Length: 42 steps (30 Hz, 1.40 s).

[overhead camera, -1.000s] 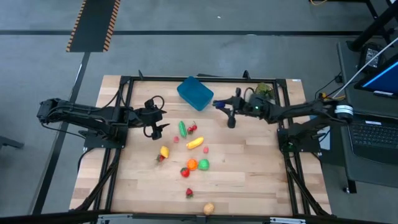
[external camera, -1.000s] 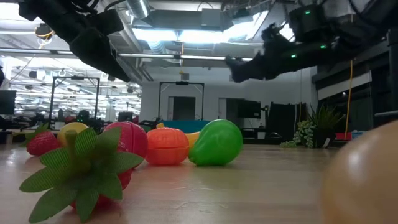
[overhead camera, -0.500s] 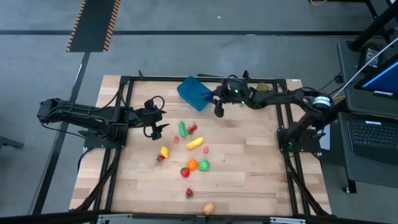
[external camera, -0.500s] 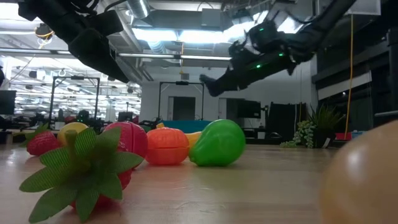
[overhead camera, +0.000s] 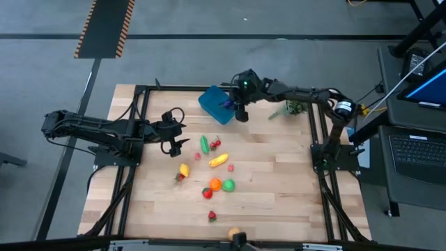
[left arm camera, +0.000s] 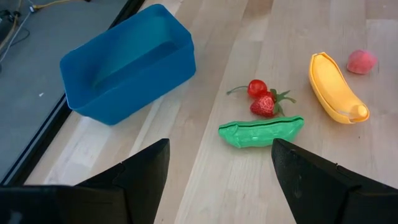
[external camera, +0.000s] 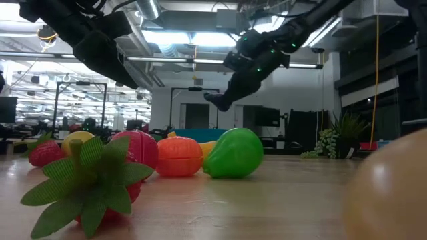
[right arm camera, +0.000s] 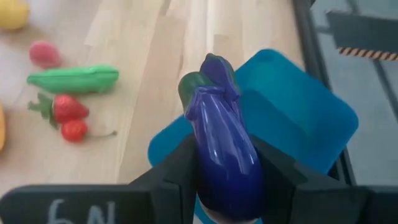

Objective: Pick and placing Produce into tupperware
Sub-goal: Put the violet eggplant into the blue bin

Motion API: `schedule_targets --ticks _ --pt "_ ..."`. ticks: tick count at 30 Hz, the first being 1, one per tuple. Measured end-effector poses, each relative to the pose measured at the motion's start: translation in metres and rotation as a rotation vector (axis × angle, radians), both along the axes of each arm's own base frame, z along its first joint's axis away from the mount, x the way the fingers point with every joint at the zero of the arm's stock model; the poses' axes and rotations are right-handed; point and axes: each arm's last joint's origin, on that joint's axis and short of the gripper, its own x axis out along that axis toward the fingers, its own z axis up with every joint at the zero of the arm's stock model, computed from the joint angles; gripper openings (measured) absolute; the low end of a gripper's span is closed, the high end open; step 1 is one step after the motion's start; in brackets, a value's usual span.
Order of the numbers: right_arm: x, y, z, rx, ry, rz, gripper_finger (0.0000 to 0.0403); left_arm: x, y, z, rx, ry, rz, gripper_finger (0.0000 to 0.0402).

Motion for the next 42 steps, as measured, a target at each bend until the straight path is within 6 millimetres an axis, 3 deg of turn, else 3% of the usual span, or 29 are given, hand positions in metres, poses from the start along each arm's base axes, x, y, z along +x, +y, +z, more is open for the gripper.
schedule_targets --ticks 5,11,19,27,42 --pt "0.011 -0.007 0.011 -0.007 0.077 0.057 0.0122 0.0 0.0 0.0 0.0 0.0 0.0 0.0275" --pt "0.024 -0.015 0.009 -0.015 0.157 0.125 0.0122 0.0 0.0 0.0 0.0 0.0 0.0 0.0275" --pt "0.037 -0.027 -0.008 0.016 0.244 0.152 0.0122 0.0 0.0 0.0 0.0 0.0 0.0 0.0275" --pt "0.039 -0.039 -0.034 0.074 0.314 0.128 0.0122 0.0 0.0 -0.001 0.0 0.0 0.0 0.0275" --pt "0.037 -0.038 -0.036 0.132 0.343 0.081 0.0137 -0.003 0.0 -0.01 0.001 0.024 0.001 0.0275"
